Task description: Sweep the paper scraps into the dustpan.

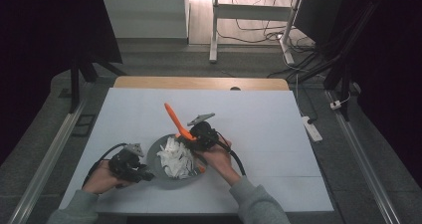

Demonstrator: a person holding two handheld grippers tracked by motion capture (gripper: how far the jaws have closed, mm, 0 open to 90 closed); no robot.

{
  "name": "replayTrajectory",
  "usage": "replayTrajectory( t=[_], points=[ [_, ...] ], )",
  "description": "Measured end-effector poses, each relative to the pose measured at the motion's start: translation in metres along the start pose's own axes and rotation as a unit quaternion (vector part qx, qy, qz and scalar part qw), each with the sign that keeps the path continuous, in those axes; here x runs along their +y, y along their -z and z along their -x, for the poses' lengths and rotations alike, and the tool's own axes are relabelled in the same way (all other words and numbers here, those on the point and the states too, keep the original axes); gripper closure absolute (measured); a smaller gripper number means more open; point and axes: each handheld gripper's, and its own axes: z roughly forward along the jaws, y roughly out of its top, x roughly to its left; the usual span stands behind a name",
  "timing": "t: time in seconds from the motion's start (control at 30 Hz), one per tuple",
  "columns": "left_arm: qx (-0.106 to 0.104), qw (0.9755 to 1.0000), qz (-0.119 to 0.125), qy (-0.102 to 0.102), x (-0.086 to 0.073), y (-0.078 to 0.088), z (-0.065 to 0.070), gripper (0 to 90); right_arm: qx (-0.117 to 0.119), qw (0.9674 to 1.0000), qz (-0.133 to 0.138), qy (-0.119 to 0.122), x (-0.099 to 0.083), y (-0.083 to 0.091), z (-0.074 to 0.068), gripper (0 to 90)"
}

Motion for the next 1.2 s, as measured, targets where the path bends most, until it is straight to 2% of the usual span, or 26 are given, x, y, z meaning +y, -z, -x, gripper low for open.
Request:
replayTrajectory(
  t=[0.07,0.13,0.17,0.23,0.3,0.37,0.57,0.77,0.83,0.93,1.0,1.2],
  points=[
    [0.0,1.0,0.0,0.001,0.0,0.0,0.0,61.7,0.009,0.9999,0.007,0.007,0.002,0.001,-0.009,70.7],
    [0.0,1.0,0.001,0.001,0.0,0.0,0.0,61.7,0.041,0.999,0.015,0.002,0.005,0.003,-0.016,70.7],
    [0.0,1.0,0.001,0.001,0.0,0.0,0.0,61.7,0.05,0.9985,0.019,0.005,0.006,0.004,-0.02,70.7],
    [-0.001,1.0,0.002,0.003,-0.001,0.0,0.0,61.7,0.048,0.9982,0.032,0.015,0.009,0.009,-0.026,70.7],
    [-0.003,1.0,0.002,0.004,-0.002,-0.001,-0.001,61.7,0.049,0.9974,0.051,0.011,0.013,0.015,-0.025,70.7],
    [-0.003,1.0,0.001,0.004,-0.002,-0.002,-0.001,61.7,0.043,0.9968,0.068,0.006,0.016,0.023,-0.021,70.7],
    [-0.004,1.0,0.001,0.005,-0.002,-0.002,-0.001,61.7,0.021,0.9958,0.088,-0.009,0.014,0.041,-0.001,70.7],
    [-0.003,1.0,0.0,0.005,-0.002,-0.003,-0.001,61.7,-0.003,0.9971,0.073,-0.022,0.002,0.044,0.02,70.6],
    [-0.003,1.0,-0.001,0.006,-0.002,-0.003,-0.001,61.7,-0.011,0.9975,0.062,-0.031,-0.003,0.039,0.026,70.6],
    [-0.002,1.0,0.0,0.007,-0.002,-0.003,0.001,61.7,-0.028,0.9982,0.032,-0.041,-0.006,0.024,0.033,70.6],
    [-0.002,1.0,0.003,0.008,-0.002,-0.002,0.001,61.7,-0.035,0.9985,0.018,-0.038,-0.005,0.014,0.033,70.7],
    [-0.002,0.9999,0.003,0.011,-0.003,-0.003,0.001,61.8,-0.018,0.9993,0.003,-0.032,0.002,-0.004,0.022,70.7]
  ],
)
